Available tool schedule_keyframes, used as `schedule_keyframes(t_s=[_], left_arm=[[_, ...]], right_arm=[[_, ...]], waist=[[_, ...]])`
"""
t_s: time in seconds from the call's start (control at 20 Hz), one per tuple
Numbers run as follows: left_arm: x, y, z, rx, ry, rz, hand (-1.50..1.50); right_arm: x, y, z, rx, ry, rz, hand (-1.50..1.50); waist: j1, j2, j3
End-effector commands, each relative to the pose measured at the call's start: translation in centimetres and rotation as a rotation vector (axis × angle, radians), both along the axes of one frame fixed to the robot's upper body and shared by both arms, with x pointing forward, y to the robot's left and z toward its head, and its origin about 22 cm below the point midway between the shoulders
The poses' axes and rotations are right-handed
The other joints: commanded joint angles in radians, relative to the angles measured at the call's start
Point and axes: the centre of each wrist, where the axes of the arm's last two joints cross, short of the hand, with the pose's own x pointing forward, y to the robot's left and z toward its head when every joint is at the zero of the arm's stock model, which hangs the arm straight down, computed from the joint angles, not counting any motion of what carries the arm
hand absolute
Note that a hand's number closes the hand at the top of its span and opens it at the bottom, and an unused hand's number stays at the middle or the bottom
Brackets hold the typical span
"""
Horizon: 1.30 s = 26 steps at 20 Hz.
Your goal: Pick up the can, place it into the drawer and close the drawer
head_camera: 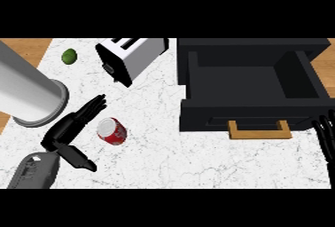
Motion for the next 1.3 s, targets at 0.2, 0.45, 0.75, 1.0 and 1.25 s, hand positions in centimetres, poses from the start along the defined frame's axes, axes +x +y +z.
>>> schedule_keyframes(t_s=[0.2,0.45,0.75,1.0,1.25], left_arm=[[0.9,0.8,-2.7,-0.001,0.022,-0.002,-1.50],[-0.4,2.6,-3.3,0.013,0.022,0.007,-1.50],[0.7,-0.4,-5.5,0.009,0.089,0.029,-1.50],[-0.2,2.8,-6.2,0.007,0.051,0.037,-1.50],[1.5,1.4,-5.5,0.011,0.051,0.015,-1.50]], right_arm=[[1.4,1.2,0.3,0.002,0.000,0.003,-1.50],[1.4,-1.4,0.8,-0.004,-0.008,-0.022,-1.50],[0.8,1.5,0.8,0.002,-0.025,-0.006,-1.50],[-0.1,0.8,-0.1,0.003,-0.013,-0.003,-1.50],[0.1,-1.0,1.1,0.018,-0.018,0.005,-1.50]], waist=[[-0.001,0.001,0.000],[0.003,0.000,0.000],[-0.001,0.001,0.000],[-0.007,0.003,-0.001],[-0.005,0.002,0.000]])
